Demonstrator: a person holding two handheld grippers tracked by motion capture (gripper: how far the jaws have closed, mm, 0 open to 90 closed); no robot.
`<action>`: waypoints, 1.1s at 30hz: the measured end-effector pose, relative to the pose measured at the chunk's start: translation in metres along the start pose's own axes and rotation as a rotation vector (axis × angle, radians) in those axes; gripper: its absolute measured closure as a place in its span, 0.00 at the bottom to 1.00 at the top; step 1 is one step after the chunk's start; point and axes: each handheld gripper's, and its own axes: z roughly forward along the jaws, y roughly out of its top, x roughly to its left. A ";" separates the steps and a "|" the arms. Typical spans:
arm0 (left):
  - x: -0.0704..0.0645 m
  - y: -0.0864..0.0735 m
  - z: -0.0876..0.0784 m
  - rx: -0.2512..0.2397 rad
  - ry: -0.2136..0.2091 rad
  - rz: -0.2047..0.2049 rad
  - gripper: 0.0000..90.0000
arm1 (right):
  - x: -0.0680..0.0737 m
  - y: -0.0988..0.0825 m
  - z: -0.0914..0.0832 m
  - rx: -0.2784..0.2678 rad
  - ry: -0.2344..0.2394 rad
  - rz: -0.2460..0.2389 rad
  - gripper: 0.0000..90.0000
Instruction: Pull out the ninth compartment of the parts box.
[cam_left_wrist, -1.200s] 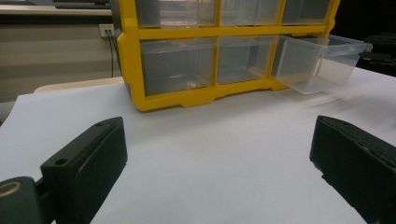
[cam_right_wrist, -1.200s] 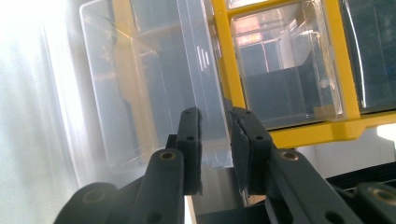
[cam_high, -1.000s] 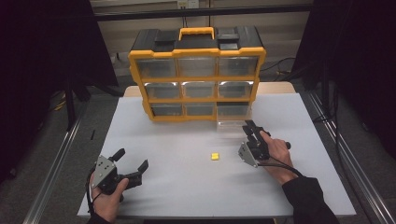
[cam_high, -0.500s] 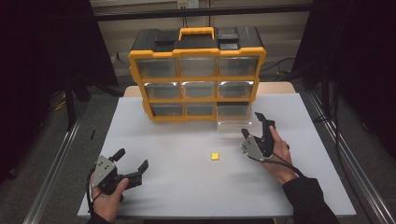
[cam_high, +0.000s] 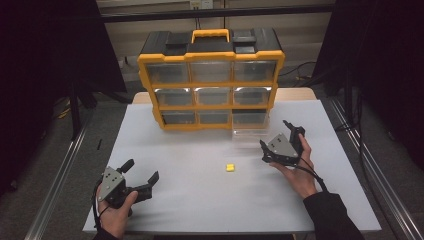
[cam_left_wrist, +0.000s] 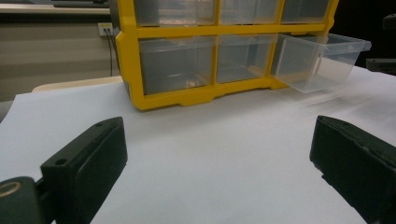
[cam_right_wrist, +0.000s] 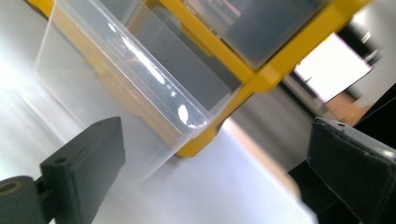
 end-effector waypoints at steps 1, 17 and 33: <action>0.000 0.000 0.000 -0.002 -0.001 -0.004 0.04 | -0.001 0.000 0.000 0.005 0.014 0.032 0.05; -0.001 0.000 0.001 -0.001 0.000 -0.002 0.04 | -0.010 -0.008 -0.009 0.009 0.231 0.400 0.03; -0.001 0.000 0.001 -0.005 0.011 -0.012 0.05 | -0.015 -0.017 -0.030 0.003 0.239 0.479 0.01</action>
